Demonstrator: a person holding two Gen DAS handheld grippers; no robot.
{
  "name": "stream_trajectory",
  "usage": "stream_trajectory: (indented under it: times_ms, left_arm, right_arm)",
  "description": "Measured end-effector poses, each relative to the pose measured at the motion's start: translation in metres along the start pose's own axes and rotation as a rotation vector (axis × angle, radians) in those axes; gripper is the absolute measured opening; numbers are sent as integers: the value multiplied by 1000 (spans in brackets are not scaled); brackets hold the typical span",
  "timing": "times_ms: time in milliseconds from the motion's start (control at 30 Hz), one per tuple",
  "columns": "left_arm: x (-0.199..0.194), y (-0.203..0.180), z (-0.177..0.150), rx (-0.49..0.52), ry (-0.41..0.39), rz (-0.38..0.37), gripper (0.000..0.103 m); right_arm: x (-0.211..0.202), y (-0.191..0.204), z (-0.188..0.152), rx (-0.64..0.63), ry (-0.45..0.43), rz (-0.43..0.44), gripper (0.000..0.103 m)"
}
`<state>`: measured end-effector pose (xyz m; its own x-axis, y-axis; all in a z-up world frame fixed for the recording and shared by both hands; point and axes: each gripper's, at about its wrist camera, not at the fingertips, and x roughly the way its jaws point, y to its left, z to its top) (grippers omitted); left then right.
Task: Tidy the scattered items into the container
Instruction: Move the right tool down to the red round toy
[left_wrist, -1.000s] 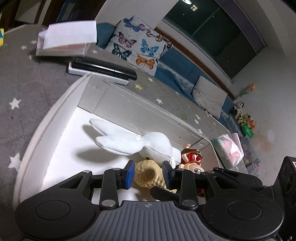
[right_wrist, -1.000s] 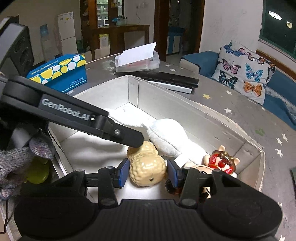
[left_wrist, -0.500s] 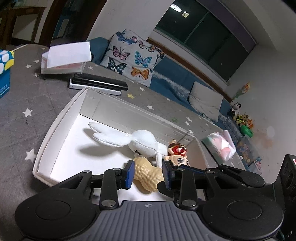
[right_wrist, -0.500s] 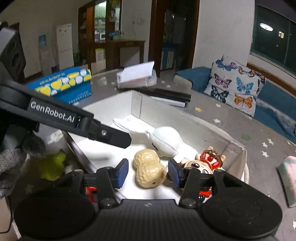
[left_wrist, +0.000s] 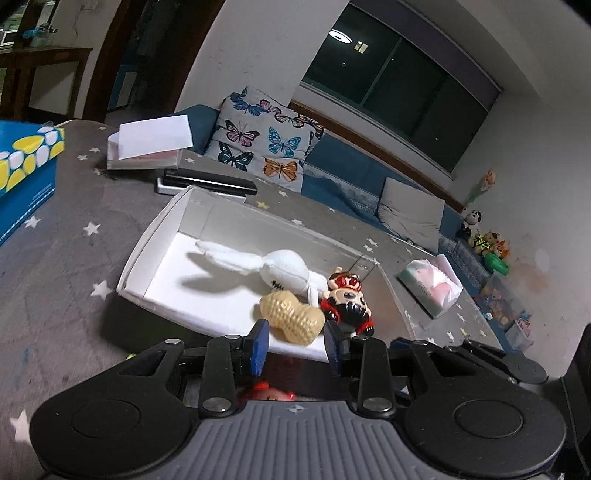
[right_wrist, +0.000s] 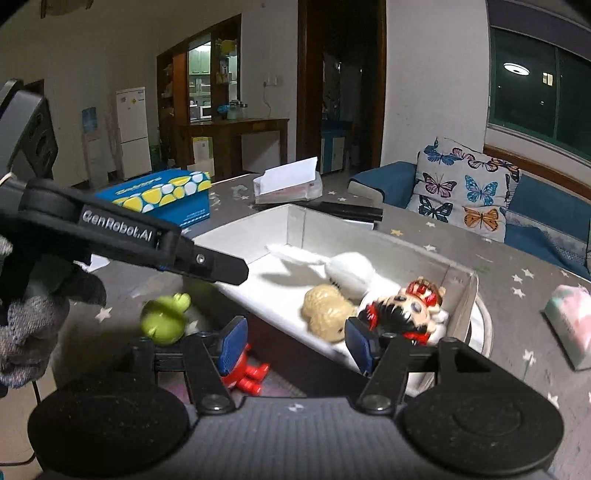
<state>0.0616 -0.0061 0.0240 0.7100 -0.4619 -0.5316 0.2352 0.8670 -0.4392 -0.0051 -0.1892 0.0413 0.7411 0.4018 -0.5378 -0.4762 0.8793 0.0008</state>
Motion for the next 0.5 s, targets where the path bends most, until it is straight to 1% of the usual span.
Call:
stream_trajectory:
  times_ms: [133, 333, 500]
  left_arm:
    - [-3, 4, -10, -15, 7, 10, 34]
    - [-3, 11, -24, -35, 30, 37, 34]
    - [-2, 16, -32, -44, 45, 55, 34]
  right_arm:
    - [-4, 10, -13, 5, -1, 19, 64]
    - [0, 20, -25, 36, 10, 51, 65]
    - [5, 25, -31, 47, 24, 59, 66]
